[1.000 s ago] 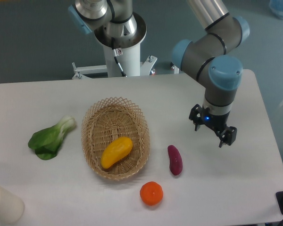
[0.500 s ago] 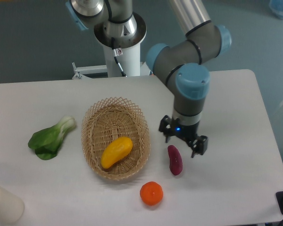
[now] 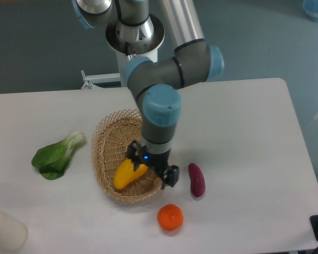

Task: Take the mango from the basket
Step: 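Lower the gripper into the basket and close it on the yellow mango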

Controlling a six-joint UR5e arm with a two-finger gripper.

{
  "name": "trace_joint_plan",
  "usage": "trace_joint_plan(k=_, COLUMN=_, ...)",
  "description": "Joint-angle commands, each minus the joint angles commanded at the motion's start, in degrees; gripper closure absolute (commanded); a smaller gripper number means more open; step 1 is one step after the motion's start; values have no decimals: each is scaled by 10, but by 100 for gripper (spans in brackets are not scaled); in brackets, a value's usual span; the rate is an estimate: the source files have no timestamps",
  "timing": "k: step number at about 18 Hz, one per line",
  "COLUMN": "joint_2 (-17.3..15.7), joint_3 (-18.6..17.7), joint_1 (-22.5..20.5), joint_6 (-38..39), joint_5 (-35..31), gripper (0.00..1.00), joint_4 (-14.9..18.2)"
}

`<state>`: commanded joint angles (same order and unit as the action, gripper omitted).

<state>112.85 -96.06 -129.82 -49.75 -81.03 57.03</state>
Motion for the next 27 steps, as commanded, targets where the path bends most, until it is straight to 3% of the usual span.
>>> trace_joint_plan(k=8, joint_2=-2, joint_3=-40, joint_1=15, joint_6=4, joint_5=-18, gripper=0, joint_4=7)
trace_joint_plan(k=20, joint_2=34, joint_3=-38, joint_1=28, joint_6=11, joint_5=-59, gripper=1, joint_4=0)
trace_joint_plan(k=21, joint_2=33, joint_3=-38, joint_1=28, joint_6=12, joint_5=-58, gripper=23, joint_4=0)
trace_joint_plan(k=24, joint_2=32, joint_3=-33, joint_1=28, joint_6=12, joint_5=-59, gripper=62, joint_4=2)
trace_joint_plan(k=26, joint_2=28, joint_3=-32, joint_1=28, joint_6=12, joint_5=-59, gripper=75, joint_4=4)
trace_joint_plan(k=27, joint_2=26, joint_3=-31, joint_1=27, joint_6=12, joint_5=-59, gripper=75, joint_4=5)
